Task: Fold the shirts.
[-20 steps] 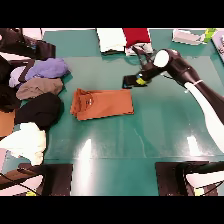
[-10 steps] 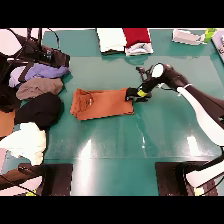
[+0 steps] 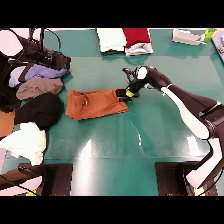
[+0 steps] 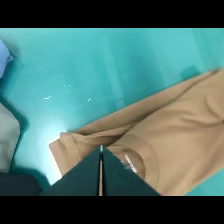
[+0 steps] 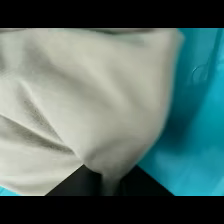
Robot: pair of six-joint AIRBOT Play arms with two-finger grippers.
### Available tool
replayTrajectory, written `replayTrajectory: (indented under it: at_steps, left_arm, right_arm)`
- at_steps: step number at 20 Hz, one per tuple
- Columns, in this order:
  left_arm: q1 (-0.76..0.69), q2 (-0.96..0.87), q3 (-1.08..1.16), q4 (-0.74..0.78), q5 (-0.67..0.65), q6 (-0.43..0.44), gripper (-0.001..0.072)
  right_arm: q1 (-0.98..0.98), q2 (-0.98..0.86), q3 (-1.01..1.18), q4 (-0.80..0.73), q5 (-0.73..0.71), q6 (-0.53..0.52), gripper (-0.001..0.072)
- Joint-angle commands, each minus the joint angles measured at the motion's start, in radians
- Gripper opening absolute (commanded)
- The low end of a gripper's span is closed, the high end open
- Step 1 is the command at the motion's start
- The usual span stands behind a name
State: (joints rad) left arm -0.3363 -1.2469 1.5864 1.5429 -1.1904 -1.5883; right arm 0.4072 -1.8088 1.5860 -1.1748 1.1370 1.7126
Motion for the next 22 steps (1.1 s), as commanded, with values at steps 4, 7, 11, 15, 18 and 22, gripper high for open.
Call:
replayTrajectory:
  at_steps: [4, 7, 11, 15, 18, 22]
  left_arm:
    - [-0.135, 0.000, -0.001, -0.001, 0.021, 0.018, 0.0020]
    - [-0.168, 0.000, -0.001, -0.001, 0.030, 0.017, 0.0021]
    - [-0.168, 0.000, -0.001, -0.005, 0.031, -0.001, 0.0021]
    - [-0.168, 0.000, 0.000, -0.005, 0.032, -0.021, 0.0021]
    - [-0.168, 0.000, 0.000, -0.005, 0.031, -0.031, 0.0021]
    - [-0.168, 0.000, 0.000, -0.005, 0.030, -0.030, 0.0021]
  right_arm:
    - [-0.246, 0.212, 0.026, -0.193, 0.109, -0.003, 0.0024]
    - [-0.449, 0.329, 0.003, -0.281, 0.174, -0.005, 0.0024]
    - [-0.782, 0.496, -0.162, -0.288, 0.162, -0.050, 0.0023]
    - [-1.116, 0.604, -0.315, -0.286, 0.134, -0.053, 0.0023]
    - [-1.291, 0.655, -0.437, -0.286, 0.126, -0.052, 0.0023]
    - [-1.382, 0.743, -0.603, -0.288, 0.116, -0.018, 0.0023]
